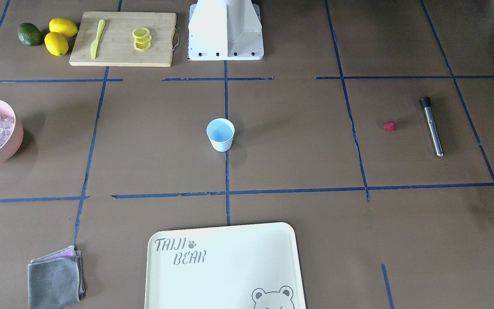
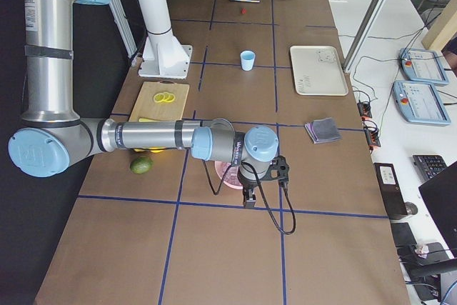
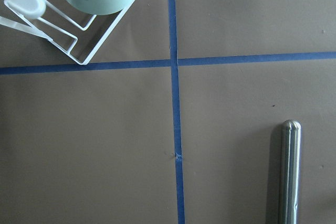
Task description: Mash ice and strawberries in cup
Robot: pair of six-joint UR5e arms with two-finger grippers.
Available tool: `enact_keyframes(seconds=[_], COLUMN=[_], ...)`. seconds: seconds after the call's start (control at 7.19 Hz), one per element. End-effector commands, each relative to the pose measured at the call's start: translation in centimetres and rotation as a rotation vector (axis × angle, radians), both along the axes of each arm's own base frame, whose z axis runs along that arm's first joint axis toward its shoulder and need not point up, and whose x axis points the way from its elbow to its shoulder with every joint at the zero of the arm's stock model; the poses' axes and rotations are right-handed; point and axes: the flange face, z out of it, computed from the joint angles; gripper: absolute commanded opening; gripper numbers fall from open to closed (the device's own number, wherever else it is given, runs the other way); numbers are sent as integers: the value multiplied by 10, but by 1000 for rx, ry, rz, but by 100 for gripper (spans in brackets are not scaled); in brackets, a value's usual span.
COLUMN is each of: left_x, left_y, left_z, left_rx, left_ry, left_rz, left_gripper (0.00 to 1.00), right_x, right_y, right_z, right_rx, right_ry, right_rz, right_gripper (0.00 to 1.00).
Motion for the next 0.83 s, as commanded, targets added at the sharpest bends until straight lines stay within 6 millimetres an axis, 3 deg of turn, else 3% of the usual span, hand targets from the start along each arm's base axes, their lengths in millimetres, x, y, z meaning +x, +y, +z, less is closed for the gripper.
enact_keyframes(seconds=[0.0,0.14,0.42,0.7], left_x=[2,2,3,6], left_y=[0,0,0,0], left_z=[1,1,2,6], left_rx=[-4,-4,-7,-15], left_ry=[2,2,1,1], left_rz=[2,2,5,10], left_gripper=[100,100,100,100], right_x=[-60,-86,-136,-149], right_y=[2,25,31,38], right_z=[-39,-26,-41,-37], right_rx=[-133,-146,-223,-222], right_ry=[-18,-30,-59,-38], right_rz=[190,221,340,321], right_gripper=[94,92,91,91])
